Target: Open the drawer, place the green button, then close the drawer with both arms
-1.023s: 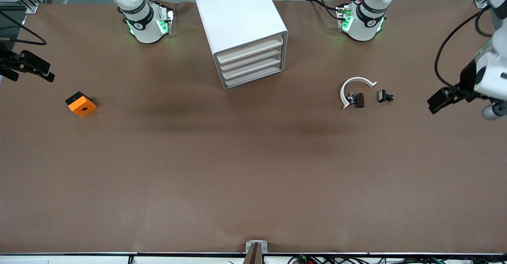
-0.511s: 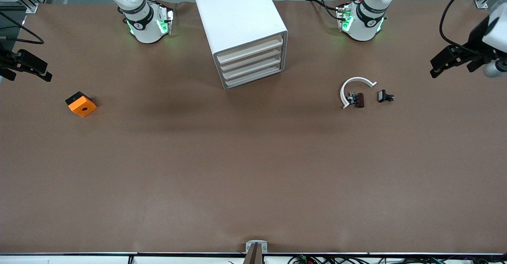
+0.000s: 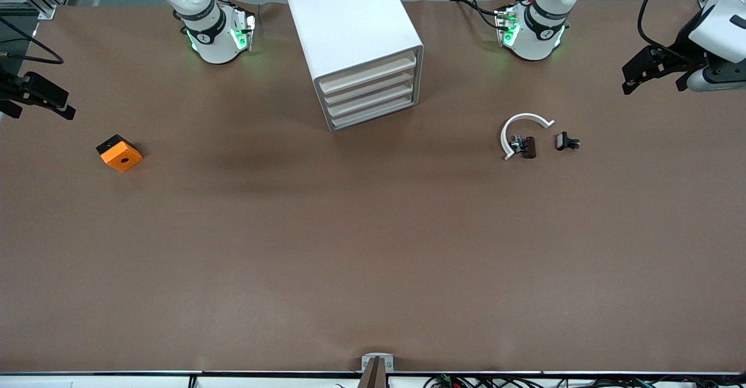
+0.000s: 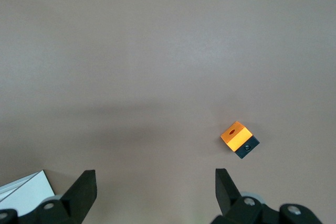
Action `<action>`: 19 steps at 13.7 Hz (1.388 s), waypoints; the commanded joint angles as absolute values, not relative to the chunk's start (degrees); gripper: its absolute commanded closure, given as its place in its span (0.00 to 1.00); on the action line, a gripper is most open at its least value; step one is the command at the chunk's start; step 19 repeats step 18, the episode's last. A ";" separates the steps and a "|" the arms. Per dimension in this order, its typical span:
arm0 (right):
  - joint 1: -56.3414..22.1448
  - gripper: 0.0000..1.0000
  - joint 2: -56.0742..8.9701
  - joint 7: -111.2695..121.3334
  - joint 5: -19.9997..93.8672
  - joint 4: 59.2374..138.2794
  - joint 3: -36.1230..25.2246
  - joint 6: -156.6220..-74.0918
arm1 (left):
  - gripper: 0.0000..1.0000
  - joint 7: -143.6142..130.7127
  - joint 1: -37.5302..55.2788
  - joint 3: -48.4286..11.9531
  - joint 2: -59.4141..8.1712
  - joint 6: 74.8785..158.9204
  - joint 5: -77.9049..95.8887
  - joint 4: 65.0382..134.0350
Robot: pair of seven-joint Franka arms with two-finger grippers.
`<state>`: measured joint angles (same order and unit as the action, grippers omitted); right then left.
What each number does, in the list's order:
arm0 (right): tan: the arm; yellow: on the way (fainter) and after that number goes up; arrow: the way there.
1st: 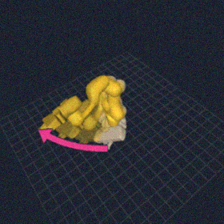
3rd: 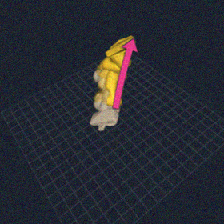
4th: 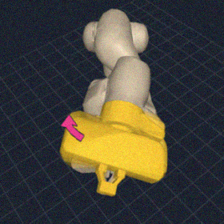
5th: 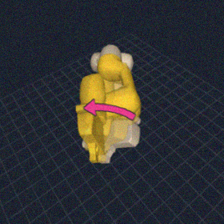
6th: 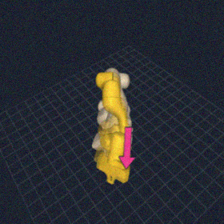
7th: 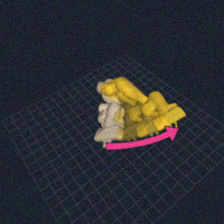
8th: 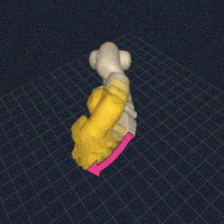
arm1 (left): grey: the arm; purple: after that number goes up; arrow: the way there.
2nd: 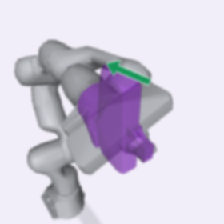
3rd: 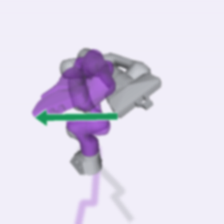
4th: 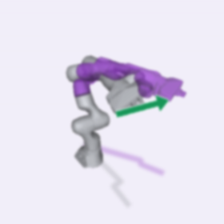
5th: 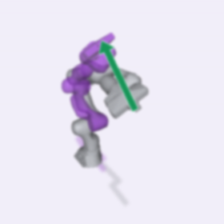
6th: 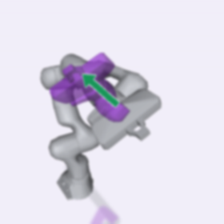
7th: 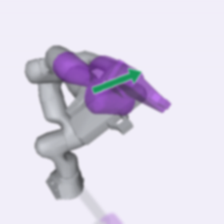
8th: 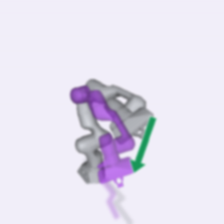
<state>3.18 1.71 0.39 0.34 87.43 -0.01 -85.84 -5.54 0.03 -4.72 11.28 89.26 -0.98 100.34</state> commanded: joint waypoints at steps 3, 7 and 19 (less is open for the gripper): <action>4.39 0.00 1.76 0.70 -0.70 86.57 0.97 -84.99 | 0.00 -3.16 -0.62 -4.22 11.87 88.68 -0.26 100.02; 4.31 0.00 1.76 0.62 -0.62 86.57 0.97 -84.99 | 0.00 -3.16 -1.23 -3.87 8.97 88.51 -0.70 98.18; 4.31 0.00 1.76 0.62 -0.70 86.57 0.97 -84.64 | 0.00 -4.31 -0.97 -4.13 6.15 86.75 -0.88 94.48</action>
